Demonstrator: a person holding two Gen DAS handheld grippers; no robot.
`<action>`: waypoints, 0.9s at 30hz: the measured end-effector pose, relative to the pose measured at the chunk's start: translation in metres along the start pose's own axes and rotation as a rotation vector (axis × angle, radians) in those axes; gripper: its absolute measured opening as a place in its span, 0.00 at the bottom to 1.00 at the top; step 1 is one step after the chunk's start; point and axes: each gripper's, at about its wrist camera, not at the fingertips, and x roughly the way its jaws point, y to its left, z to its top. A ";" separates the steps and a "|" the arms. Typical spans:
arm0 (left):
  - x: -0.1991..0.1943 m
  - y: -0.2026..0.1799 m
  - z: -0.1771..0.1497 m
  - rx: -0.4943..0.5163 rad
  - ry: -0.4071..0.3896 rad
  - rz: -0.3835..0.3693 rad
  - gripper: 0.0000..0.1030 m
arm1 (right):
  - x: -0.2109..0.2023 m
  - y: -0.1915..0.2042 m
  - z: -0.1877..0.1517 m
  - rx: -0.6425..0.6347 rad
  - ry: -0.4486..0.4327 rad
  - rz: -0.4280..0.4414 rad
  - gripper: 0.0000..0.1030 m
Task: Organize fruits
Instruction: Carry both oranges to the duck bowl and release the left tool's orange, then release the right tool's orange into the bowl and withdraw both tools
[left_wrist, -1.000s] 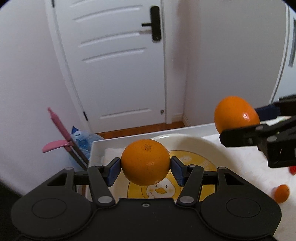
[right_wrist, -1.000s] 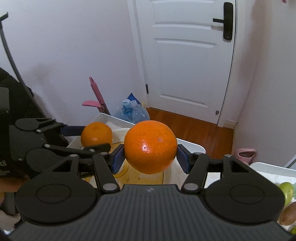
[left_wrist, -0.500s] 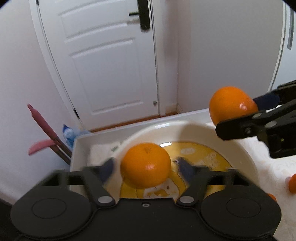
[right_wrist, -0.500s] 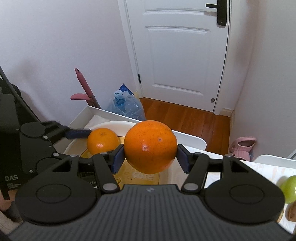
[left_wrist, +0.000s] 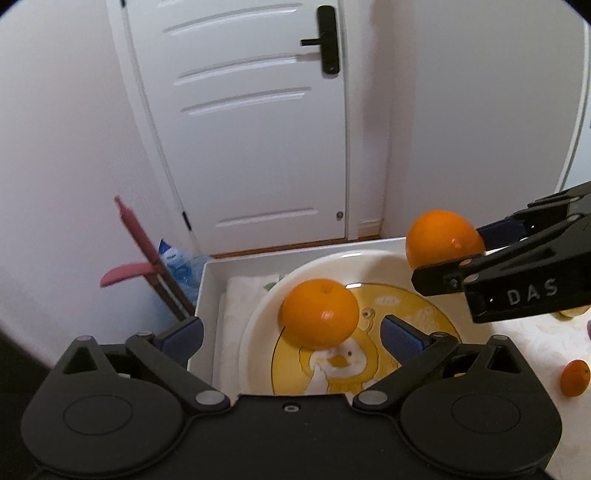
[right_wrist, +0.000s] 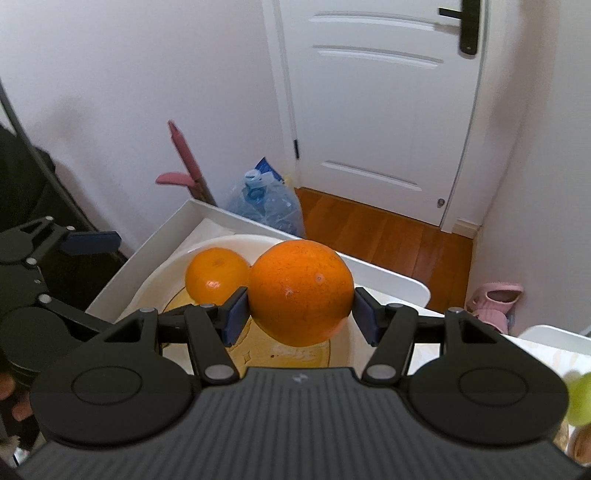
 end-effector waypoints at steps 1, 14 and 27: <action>0.000 0.001 -0.001 -0.006 0.010 0.003 1.00 | 0.002 0.001 -0.001 -0.010 0.005 0.002 0.73; -0.008 0.009 -0.018 -0.059 0.058 0.018 1.00 | 0.036 0.015 -0.008 -0.148 0.061 -0.002 0.73; -0.011 0.006 -0.020 -0.003 0.098 0.013 1.00 | 0.023 0.024 -0.006 -0.161 -0.011 -0.063 1.00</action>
